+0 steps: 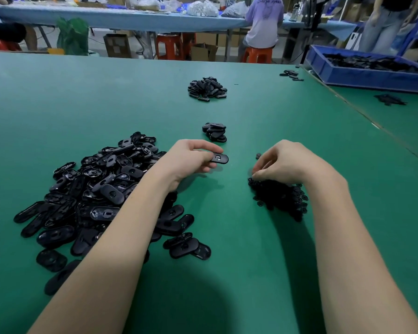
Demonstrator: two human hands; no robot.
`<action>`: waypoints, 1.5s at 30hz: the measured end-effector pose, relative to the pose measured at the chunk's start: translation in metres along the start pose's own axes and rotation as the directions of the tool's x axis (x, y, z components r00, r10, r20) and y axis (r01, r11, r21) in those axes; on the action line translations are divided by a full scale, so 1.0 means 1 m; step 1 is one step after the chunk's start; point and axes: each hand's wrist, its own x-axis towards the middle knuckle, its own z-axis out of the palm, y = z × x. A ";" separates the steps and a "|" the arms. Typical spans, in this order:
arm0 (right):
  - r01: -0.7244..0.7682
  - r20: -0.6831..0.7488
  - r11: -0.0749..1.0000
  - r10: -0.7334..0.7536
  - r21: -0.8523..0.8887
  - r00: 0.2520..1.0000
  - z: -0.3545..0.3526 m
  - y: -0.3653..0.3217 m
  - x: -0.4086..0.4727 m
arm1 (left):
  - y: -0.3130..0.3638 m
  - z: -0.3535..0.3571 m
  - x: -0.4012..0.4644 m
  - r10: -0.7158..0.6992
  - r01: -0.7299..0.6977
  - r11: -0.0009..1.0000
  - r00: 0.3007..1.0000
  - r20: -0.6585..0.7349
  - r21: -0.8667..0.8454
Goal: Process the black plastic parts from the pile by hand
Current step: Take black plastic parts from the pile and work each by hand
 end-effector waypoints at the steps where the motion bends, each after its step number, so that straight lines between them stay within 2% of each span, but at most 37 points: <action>1: -0.003 -0.015 1.000 0.003 -0.014 1.000 0.002 -0.001 0.001 | 0.001 0.000 0.000 -0.008 0.008 1.000 1.000 -0.003 -0.012; 5: -0.027 -0.035 0.996 0.024 -0.087 0.999 0.011 -0.006 0.003 | 0.003 0.003 0.002 -0.048 0.047 0.995 0.999 -0.005 -0.091; 13: -0.012 0.002 0.995 0.012 -0.102 1.000 0.013 -0.005 0.006 | 0.006 0.001 0.002 -0.076 0.075 0.992 0.997 0.002 -0.097; 15: 0.038 -0.027 0.999 -0.039 -0.031 0.999 0.012 -0.005 0.006 | 0.006 0.000 0.002 -0.083 0.084 0.992 0.996 0.010 -0.094; 17: 0.110 -0.087 0.985 -0.099 0.133 0.991 0.011 -0.008 0.005 | 0.007 0.000 0.002 -0.087 0.089 0.990 0.996 0.019 -0.112; 20: 0.216 -0.201 0.916 -0.154 0.337 0.967 0.012 -0.016 0.003 | 0.008 0.001 0.002 -0.084 0.088 0.983 0.996 0.030 -0.160; 22: 0.252 -0.218 0.882 -0.176 0.399 0.960 0.014 -0.021 0.002 | 0.008 0.001 0.001 -0.085 0.091 0.980 0.996 0.040 -0.180; 32: 0.190 -0.238 0.838 -0.075 0.511 0.968 0.021 -0.026 0.004 | 0.008 0.000 0.002 -0.051 0.070 0.969 0.995 0.085 -0.238; 38: 0.164 -0.236 0.834 -0.042 0.527 0.971 0.024 -0.029 0.004 | 0.009 0.001 0.002 -0.048 0.075 0.951 0.994 0.095 -0.302; 45: 0.157 -0.248 0.844 -0.029 0.513 0.968 0.028 -0.035 0.006 | 0.009 0.001 0.002 -0.040 0.071 0.952 0.993 0.108 -0.299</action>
